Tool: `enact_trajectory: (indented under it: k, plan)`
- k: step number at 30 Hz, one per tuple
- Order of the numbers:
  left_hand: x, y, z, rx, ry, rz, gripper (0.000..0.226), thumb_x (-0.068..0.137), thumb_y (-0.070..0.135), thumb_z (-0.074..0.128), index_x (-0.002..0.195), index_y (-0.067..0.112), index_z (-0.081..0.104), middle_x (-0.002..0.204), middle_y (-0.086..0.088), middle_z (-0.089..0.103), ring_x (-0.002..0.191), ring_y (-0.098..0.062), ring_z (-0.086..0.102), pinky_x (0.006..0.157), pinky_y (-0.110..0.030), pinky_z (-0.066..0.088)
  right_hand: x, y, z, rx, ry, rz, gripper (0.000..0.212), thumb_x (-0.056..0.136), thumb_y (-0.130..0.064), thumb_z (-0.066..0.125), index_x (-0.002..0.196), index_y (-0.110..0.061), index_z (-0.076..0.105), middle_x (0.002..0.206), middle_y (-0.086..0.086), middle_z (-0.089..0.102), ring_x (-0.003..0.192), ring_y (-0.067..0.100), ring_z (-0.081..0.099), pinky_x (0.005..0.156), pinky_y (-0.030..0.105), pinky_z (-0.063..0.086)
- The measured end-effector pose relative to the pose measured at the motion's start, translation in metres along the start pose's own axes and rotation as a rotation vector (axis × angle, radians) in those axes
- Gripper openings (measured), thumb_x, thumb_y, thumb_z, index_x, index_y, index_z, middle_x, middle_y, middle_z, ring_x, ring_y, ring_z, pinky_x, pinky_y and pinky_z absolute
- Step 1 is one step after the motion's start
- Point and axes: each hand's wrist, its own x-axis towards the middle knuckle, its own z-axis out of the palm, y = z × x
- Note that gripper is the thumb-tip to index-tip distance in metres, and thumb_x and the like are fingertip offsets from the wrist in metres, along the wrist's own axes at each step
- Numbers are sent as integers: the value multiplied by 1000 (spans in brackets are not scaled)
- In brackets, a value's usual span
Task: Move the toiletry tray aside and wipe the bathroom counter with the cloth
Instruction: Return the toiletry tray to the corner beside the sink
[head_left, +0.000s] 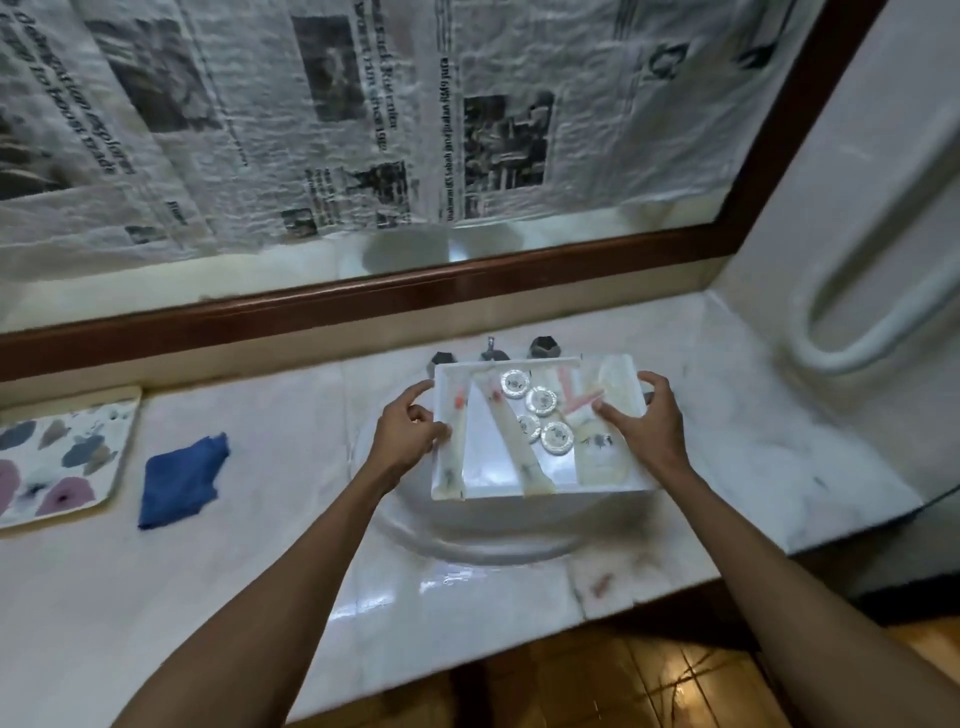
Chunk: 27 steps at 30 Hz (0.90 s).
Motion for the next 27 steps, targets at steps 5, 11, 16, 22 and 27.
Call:
enact_trajectory:
  k: [5,11,16,22,27]
  plan:
    - [64,33,48,13,-97,33,69,74,4,75,138,25,57,83,-5,67,75,-13,64,78,-40,59,47,17,-27,-15,78,93,75,73,-43,84,131,-15,47,124,12,60,112,28,59,96,46,50]
    - [127,68,88,68,-195,67,70,73,1,74,137,24,59,67,0,62,56,-11,58,55,-28,54,93,31,-48,-2,153,170,72,74,-49,82,129,-19,48,121,7,62,109,24,60,94,40,50]
    - [165,79,124,144,-207,67,70,69,8,74,134,33,61,64,5,65,58,-11,63,63,-28,56,124,50,-59,55,190,215,58,82,-48,75,127,-22,50,95,-11,58,97,21,61,70,16,42]
    - [201,82,175,122,-218,17,68,74,14,72,138,28,58,64,2,66,57,-14,61,68,-36,57,184,83,-76,22,134,261,62,86,-46,72,136,-18,49,120,9,59,108,24,58,89,28,43]
    - [221,91,222,124,-182,-77,61,82,25,73,140,31,55,62,6,66,57,-13,61,64,-26,53,253,113,-95,-69,-21,288,70,86,-49,70,143,-16,44,140,13,50,126,27,52,106,35,41]
